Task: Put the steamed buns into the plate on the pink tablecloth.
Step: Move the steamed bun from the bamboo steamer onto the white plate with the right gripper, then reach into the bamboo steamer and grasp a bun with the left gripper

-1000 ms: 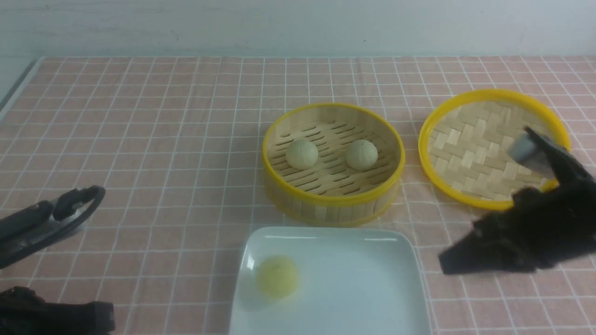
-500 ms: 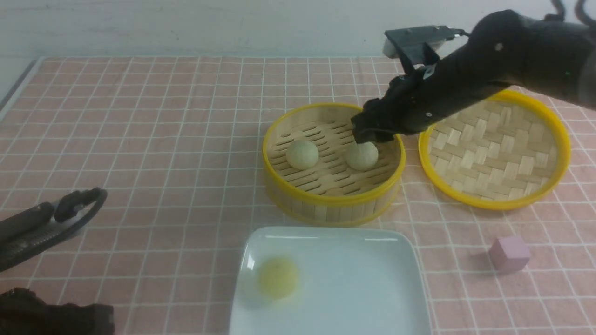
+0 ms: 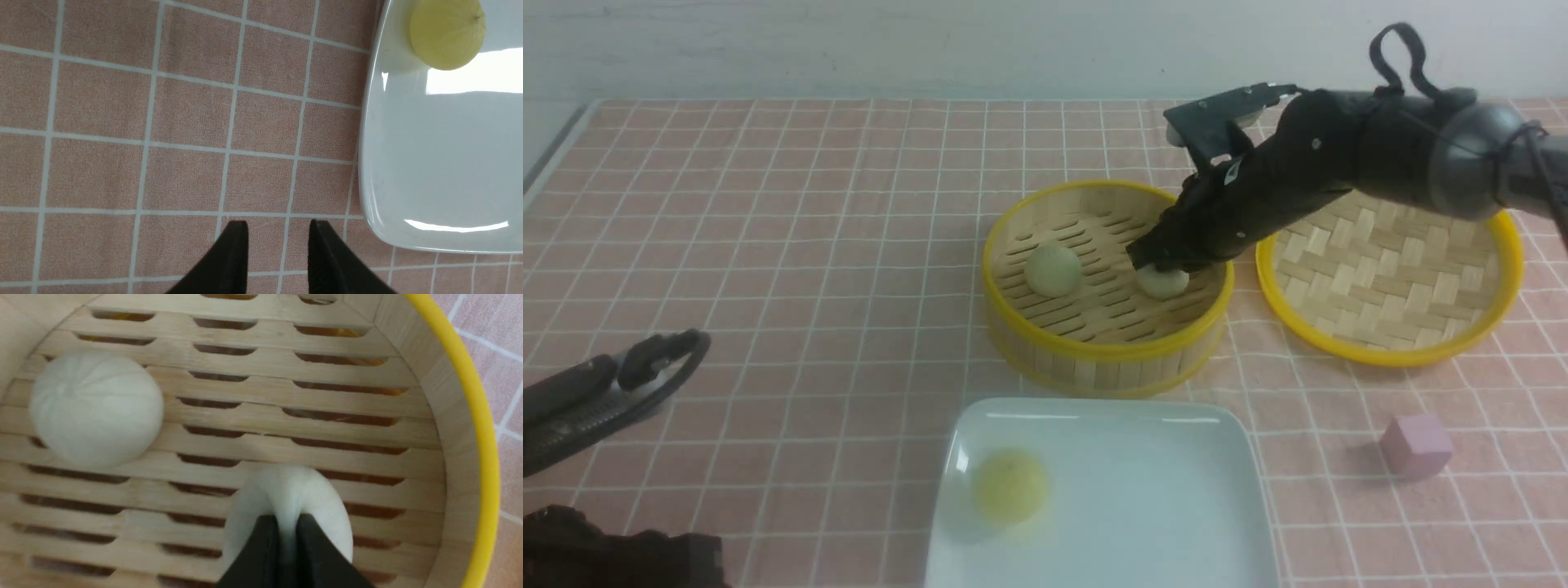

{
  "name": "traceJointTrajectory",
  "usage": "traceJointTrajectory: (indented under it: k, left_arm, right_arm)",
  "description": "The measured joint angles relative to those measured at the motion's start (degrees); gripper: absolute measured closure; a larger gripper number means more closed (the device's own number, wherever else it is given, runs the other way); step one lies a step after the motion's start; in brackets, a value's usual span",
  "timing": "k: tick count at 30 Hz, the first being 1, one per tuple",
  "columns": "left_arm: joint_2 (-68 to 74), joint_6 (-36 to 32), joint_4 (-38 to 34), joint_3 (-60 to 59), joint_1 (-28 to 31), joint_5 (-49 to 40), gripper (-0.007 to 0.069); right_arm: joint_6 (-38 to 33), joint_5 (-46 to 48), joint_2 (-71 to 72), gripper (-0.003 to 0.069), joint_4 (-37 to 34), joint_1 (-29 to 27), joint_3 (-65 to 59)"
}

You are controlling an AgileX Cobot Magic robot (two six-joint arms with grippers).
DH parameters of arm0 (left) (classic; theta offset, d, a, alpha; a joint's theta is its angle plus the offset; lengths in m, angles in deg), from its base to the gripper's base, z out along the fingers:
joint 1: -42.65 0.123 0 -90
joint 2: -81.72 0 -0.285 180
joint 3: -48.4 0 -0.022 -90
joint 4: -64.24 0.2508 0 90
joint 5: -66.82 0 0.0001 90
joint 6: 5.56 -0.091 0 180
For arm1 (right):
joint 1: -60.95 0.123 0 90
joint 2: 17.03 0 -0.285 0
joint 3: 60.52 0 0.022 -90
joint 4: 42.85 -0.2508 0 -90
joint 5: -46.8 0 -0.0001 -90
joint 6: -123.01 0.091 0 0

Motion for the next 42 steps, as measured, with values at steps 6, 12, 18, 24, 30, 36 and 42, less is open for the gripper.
traceJointTrajectory:
  k: [6, 12, 18, 24, 30, 36, 42]
  left_arm:
    - [0.00, 0.00, 0.00, 0.00, 0.00, 0.00, 0.0386]
    - [0.00, 0.00, 0.00, 0.00, 0.00, 0.88, 0.0386]
    - [0.00, 0.00, 0.00, 0.00, 0.00, 2.02, 0.0386]
    - [0.00, 0.00, 0.58, 0.00, 0.00, 2.73, 0.0386]
    - [0.00, 0.00, 0.63, 0.00, 0.00, 3.79, 0.0386]
    - [0.00, 0.00, 0.87, 0.00, 0.00, 4.66, 0.0386]
    - [1.14, 1.27, 3.87, 0.00, 0.00, 4.29, 0.0386]
  right_arm:
    - [1.05, 13.57, 14.50, 0.0648, -2.45, 0.15, -0.63]
    - [1.12, 15.64, 25.78, 0.0648, -10.75, 5.11, -13.64]
    - [1.12, 4.91, 26.77, 0.0638, -11.66, 10.13, -31.74]
    - [1.25, -3.03, 23.67, 0.0561, -10.20, 10.28, -38.92]
    - [1.29, -9.43, 20.55, 0.0356, -11.10, 10.28, -39.32]
    - [1.29, -1.83, 24.63, 0.0201, -7.77, 8.39, -35.80]
    - [2.58, 15.23, 36.52, 0.0259, -3.32, 1.36, -29.35]
